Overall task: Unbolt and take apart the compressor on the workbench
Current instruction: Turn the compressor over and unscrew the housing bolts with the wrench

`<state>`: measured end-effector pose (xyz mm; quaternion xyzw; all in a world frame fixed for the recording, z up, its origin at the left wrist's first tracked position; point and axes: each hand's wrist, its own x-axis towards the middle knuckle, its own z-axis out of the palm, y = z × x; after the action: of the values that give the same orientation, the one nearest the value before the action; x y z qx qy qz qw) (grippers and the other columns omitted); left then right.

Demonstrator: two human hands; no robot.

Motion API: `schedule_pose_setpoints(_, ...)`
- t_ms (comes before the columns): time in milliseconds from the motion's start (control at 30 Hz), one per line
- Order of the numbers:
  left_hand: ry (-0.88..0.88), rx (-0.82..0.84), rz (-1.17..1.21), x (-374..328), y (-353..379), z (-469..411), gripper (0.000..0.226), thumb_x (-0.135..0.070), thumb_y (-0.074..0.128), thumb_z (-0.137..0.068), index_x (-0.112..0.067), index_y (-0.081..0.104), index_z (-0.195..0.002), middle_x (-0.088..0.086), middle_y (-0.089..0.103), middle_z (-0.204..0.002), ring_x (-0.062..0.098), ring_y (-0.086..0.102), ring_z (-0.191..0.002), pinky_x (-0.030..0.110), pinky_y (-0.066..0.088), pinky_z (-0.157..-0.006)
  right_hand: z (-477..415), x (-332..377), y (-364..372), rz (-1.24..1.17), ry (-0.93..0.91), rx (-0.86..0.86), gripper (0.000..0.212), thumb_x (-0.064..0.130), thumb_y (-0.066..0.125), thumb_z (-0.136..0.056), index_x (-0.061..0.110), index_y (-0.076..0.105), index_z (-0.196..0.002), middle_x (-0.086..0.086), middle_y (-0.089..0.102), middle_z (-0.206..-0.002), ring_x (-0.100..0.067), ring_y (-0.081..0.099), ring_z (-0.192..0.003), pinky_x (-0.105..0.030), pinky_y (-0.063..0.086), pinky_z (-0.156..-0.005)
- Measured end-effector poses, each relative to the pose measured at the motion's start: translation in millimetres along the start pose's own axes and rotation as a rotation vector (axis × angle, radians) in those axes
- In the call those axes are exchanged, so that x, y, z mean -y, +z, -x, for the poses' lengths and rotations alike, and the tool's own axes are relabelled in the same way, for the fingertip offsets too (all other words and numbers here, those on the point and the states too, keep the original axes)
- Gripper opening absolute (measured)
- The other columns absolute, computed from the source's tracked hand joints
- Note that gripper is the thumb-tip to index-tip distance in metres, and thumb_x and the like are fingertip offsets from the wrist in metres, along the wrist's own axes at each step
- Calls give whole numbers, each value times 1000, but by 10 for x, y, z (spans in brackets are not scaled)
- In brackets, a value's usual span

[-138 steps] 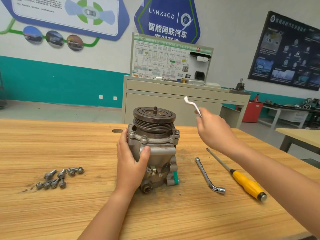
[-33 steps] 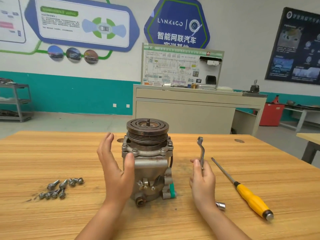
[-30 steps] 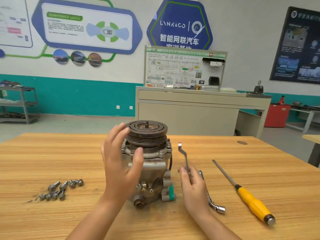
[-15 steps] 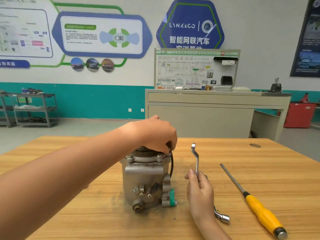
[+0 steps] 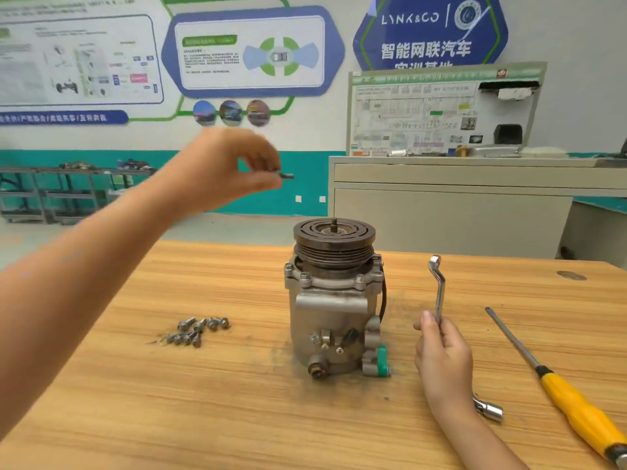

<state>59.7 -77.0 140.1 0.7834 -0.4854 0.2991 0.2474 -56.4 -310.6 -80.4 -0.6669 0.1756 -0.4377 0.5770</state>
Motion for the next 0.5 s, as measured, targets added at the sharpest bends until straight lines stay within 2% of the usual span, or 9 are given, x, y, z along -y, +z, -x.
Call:
schedule_pose_setpoints(133, -574, 77, -46, 795, 311, 1119, 18, -17, 71, -82, -8, 70, -98, 4, 68, -89, 3, 56, -72, 16, 43, -64, -7, -67, -4, 32, -12, 16, 27, 34, 44, -94, 20, 58, -76, 5, 42, -57, -14, 38, -56, -27, 33, -51)
schedule_pose_setpoints(233, -868, 56, -57, 1189, 472, 1779, 17, -19, 70, -84, -8, 71, -97, 5, 70, -94, 6, 55, -73, 17, 38, -60, -21, -126, -16, 63, -11, 15, 28, 41, 43, -93, 21, 59, -81, 6, 42, -58, -14, 39, -56, -12, 34, -41)
schedule_pose_setpoints(300, -966, 46, -66, 1361, 559, 2022, 14, -21, 71, -84, -10, 72, -93, 5, 70, -94, 6, 53, -73, 14, 35, -57, -42, -146, -12, 84, 16, 4, 29, 45, 43, -92, 23, 59, -82, 4, 43, -59, -15, 41, -55, -9, 31, -35)
schedule_pose_setpoints(367, -1020, 47, -78, 1485, 658, 2153, 15, -23, 70, -84, -11, 72, -92, 4, 70, -96, 10, 54, -78, 20, 38, -63, -62, -149, 6, 78, 59, -11, 30, 45, 44, -91, 21, 60, -81, 2, 44, -59, -13, 42, -51, -12, 31, -33)
schedule_pose_setpoints(433, -1024, 31, -78, 1565, 748, 2194, 17, -26, 71, -84, -11, 72, -93, 3, 70, -97, 11, 53, -82, 24, 37, -69, -69, -134, 12, 40, 92, -23, 30, 41, 45, -92, 19, 60, -80, 1, 40, -56, -7, 41, -43, -11, 28, -31)
schedule_pose_setpoints(500, -1008, 22, -69, 1604, 819, 2172, 18, -29, 71, -84, -13, 73, -93, 2, 70, -97, 11, 54, -83, 25, 36, -68, -64, -113, 17, 36, 105, -30, 29, 40, 45, -93, 19, 59, -79, 1, 39, -55, -10, 39, -46, -10, 28, -32)
